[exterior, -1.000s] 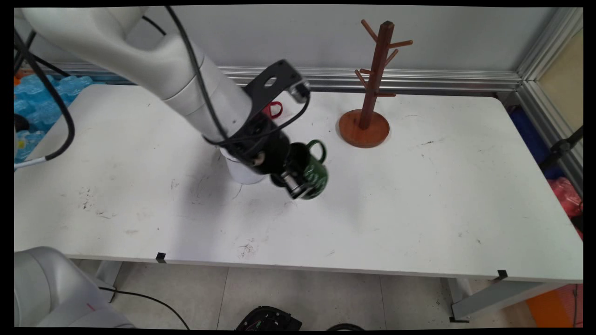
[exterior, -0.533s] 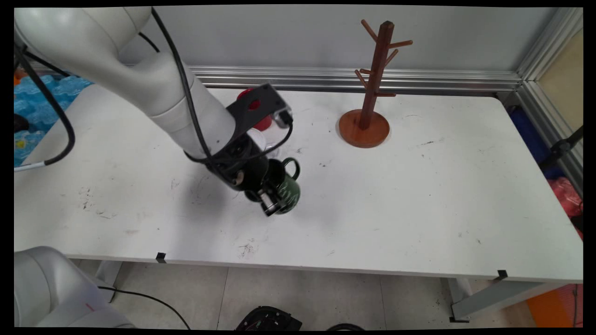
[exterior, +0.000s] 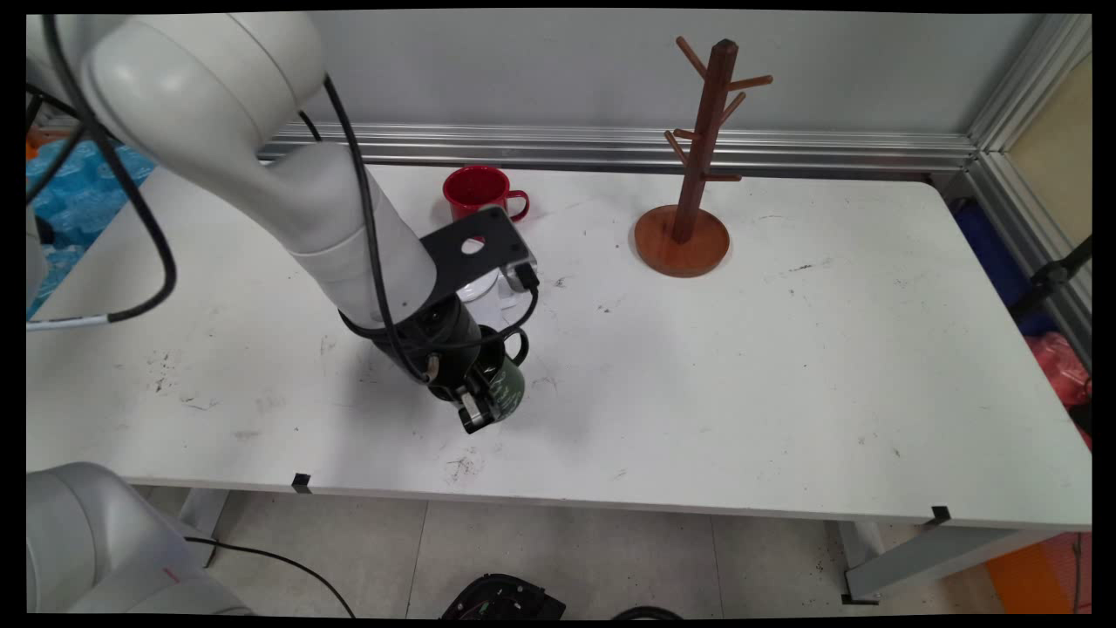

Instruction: Place the picked object on the table

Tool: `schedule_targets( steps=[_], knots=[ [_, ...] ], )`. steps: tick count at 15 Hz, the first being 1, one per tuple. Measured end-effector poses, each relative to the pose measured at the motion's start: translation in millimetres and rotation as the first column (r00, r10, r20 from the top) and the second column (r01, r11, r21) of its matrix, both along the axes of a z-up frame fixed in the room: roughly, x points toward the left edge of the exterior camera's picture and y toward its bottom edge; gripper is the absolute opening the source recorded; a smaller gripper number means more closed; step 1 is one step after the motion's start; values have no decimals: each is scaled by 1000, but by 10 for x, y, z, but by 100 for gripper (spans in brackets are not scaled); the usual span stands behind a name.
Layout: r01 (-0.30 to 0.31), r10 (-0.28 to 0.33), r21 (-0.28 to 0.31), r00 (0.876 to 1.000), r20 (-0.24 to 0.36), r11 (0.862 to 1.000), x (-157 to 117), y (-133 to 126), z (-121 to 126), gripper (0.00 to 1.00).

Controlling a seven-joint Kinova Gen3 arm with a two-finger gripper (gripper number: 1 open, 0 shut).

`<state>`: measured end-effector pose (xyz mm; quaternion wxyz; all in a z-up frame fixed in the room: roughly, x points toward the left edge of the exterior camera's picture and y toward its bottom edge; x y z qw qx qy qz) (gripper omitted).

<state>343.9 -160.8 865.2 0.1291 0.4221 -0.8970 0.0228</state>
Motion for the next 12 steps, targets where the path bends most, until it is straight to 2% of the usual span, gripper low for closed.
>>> schedule_targets(
  steps=[7, 12],
  knots=[
    [13, -17, 39, 996, 84, 999, -29, -82, -179, 0],
    [17, -23, 55, 993, 117, 998, -44, -129, -234, 0]
  ],
)
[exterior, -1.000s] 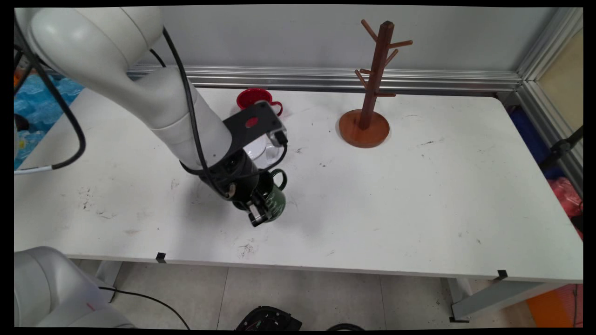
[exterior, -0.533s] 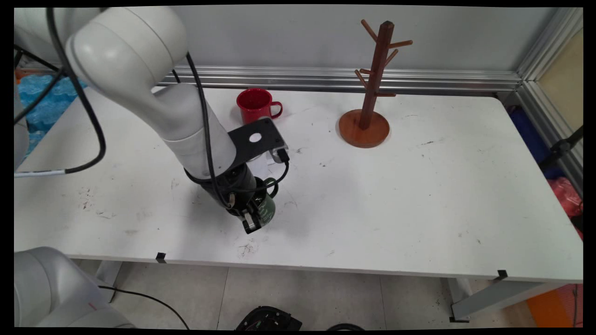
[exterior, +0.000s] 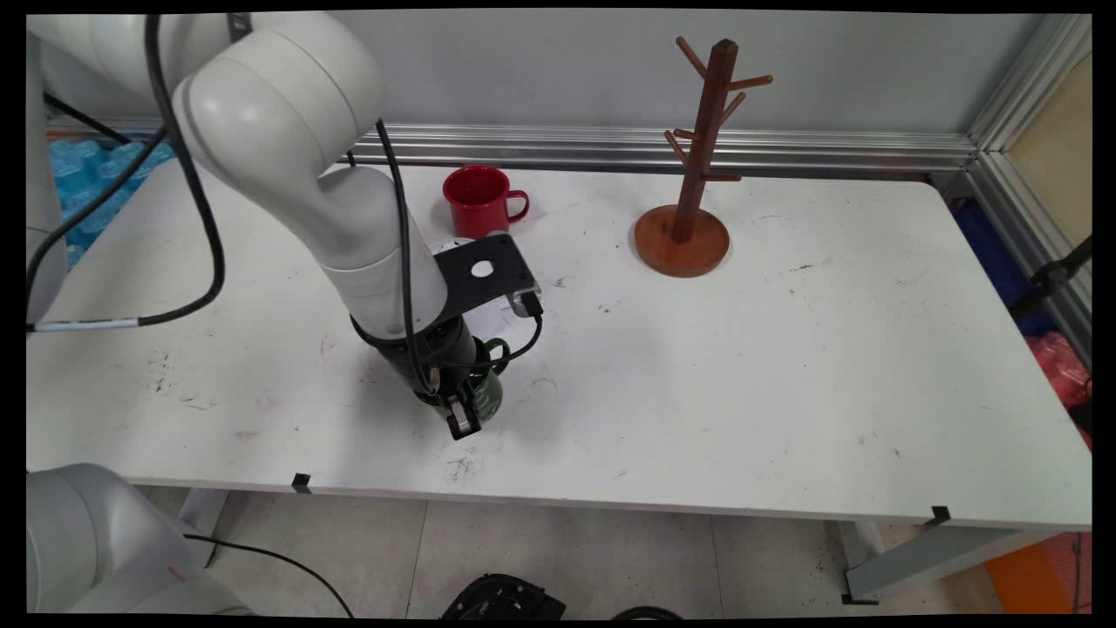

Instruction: Place the picked object on the table

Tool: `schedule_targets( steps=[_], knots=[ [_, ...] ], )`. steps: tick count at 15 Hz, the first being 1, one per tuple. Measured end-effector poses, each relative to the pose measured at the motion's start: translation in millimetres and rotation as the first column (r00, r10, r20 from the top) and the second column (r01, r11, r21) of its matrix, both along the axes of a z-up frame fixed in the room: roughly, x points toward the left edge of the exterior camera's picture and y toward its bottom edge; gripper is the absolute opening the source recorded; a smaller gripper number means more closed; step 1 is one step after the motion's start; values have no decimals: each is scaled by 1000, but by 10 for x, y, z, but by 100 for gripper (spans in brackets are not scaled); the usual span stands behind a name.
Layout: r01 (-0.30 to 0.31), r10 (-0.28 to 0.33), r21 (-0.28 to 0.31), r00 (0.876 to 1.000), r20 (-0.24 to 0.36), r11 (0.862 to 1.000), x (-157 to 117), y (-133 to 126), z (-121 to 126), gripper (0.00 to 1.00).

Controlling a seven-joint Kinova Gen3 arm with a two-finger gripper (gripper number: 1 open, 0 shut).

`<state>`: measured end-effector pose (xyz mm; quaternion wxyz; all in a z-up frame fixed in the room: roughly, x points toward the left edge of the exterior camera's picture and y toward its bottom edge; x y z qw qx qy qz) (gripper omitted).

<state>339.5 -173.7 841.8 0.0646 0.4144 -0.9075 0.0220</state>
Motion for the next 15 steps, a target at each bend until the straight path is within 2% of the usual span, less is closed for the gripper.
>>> schedule_targets(
  steps=[8, 15],
  knots=[
    [-2, 1, 16, 999, 55, 1000, -33, -87, -74, 0],
    [-13, 11, 25, 997, 78, 1000, -122, -188, -175, 0]
  ],
)
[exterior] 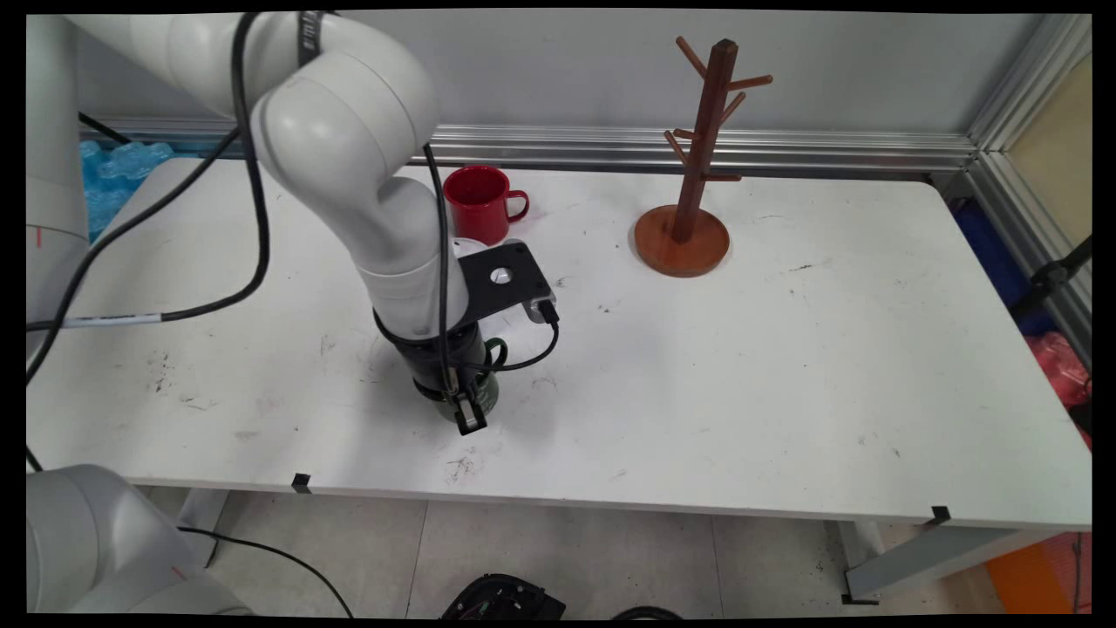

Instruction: Place the picked object on the table

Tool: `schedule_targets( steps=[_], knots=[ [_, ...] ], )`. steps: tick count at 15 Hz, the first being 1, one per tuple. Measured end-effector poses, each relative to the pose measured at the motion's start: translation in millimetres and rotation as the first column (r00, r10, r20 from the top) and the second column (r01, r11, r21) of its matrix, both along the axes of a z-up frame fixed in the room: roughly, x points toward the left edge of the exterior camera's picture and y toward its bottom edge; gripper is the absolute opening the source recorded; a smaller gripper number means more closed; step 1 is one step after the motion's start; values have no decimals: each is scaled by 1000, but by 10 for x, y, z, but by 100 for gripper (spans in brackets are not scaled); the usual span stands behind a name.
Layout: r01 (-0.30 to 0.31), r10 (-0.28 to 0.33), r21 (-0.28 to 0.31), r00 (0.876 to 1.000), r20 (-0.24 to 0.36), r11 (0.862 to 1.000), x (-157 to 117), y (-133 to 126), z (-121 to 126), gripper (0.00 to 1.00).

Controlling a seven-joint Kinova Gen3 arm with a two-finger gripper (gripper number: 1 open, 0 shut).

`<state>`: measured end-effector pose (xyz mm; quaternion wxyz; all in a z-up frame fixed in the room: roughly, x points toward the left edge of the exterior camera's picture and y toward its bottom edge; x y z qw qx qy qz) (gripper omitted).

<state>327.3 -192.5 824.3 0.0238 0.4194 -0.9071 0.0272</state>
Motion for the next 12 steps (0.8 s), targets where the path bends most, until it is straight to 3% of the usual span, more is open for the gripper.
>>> schedule_targets(
  steps=[9, 10, 12],
  knots=[
    [-19, 18, 20, 1000, 13, 1000, -79, -57, -107, 0],
    [-22, 21, 21, 1000, 13, 1000, -82, -63, -113, 100],
    [-29, 29, 22, 1000, 12, 999, -93, -79, -126, 100]
  ],
)
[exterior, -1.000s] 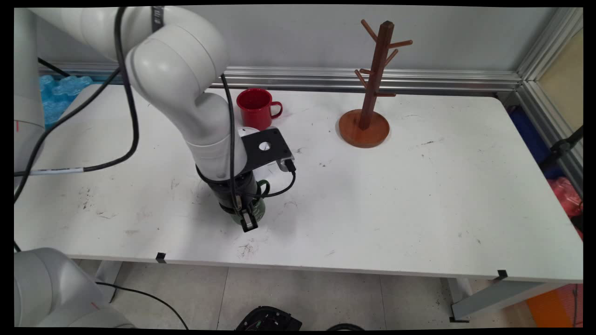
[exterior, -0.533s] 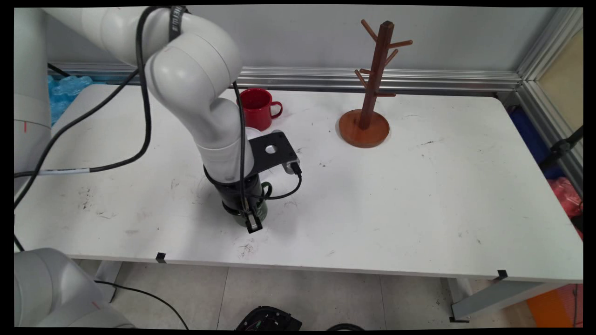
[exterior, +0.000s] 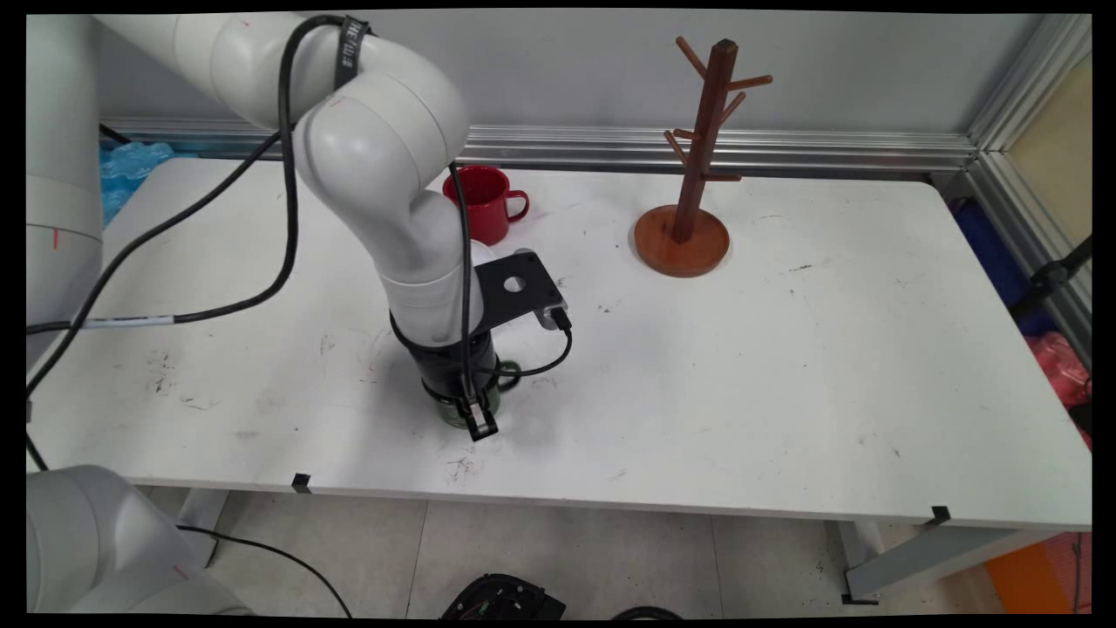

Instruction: Place the picked object on the table

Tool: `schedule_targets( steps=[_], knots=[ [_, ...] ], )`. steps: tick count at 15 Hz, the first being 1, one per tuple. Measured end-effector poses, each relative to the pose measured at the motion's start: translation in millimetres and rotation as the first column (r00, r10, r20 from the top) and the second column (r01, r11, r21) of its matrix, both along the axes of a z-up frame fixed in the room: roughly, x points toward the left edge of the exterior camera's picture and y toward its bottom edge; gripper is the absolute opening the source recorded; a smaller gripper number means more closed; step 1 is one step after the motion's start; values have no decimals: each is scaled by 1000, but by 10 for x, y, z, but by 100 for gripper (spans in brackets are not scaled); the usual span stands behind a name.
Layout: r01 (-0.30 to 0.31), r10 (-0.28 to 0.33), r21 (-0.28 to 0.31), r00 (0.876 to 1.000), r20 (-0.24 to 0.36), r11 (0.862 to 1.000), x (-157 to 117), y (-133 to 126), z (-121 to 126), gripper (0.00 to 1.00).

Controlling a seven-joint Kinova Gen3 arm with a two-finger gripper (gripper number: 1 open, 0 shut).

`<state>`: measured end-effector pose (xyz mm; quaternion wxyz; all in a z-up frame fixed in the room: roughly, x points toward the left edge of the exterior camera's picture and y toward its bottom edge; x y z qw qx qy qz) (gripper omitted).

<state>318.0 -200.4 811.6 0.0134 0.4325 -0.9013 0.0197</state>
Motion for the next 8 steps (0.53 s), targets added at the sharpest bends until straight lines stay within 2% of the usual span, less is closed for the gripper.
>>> schedule_targets(
  steps=[8],
  knots=[
    [-7, 7, -15, 1000, -21, 1000, -29, -37, 28, 100]
  ],
)
